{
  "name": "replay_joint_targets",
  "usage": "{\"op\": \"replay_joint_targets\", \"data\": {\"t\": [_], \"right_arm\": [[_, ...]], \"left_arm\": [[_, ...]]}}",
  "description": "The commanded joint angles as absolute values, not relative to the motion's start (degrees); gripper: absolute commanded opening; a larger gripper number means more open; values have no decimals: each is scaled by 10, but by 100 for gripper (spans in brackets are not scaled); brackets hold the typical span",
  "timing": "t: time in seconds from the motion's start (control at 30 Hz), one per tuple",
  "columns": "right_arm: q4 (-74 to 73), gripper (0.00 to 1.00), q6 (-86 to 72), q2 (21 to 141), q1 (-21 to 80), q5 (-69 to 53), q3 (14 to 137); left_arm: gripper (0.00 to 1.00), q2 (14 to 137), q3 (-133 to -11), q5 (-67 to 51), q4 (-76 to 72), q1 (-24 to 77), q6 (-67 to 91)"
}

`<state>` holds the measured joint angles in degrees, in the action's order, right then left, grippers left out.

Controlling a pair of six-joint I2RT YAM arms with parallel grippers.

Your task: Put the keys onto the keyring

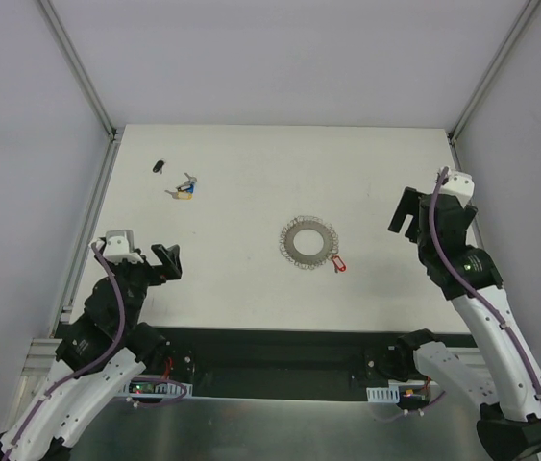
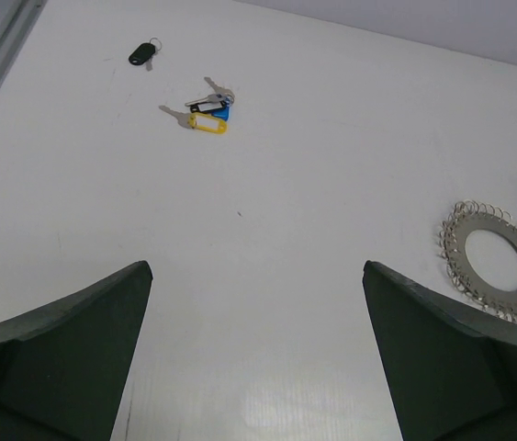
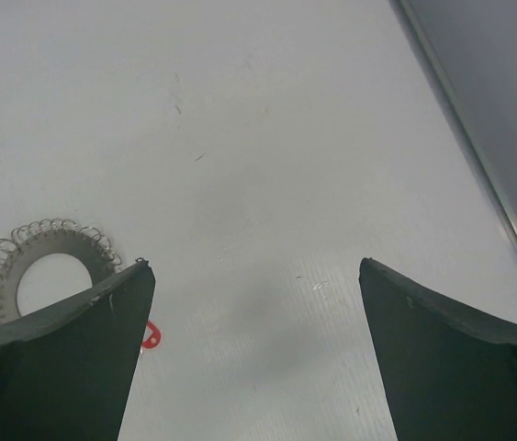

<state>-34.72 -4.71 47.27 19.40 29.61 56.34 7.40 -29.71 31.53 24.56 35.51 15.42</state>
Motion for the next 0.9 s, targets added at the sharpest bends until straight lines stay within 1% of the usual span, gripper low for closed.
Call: {"op": "replay_joint_targets", "data": {"t": [0.0,0.1,0.27,0.4,0.63,0.87], "right_arm": [[-344,96,-3,443,182,378,571],[-351,96,17,415,178,380,584],[-380,96,19,351,178,380,545],[-397,96,20,298,178,368,519],[-417,96,33,292,178,346,522],[-415,96,14,301,180,312,519]], "left_arm": [[99,48,-308,357,248,349,138],[99,29,-298,369,247,349,135],[99,29,-300,397,248,349,118],[99,39,-297,398,248,349,113],[99,69,-302,380,248,349,111],[99,67,-304,377,249,349,105]]}}
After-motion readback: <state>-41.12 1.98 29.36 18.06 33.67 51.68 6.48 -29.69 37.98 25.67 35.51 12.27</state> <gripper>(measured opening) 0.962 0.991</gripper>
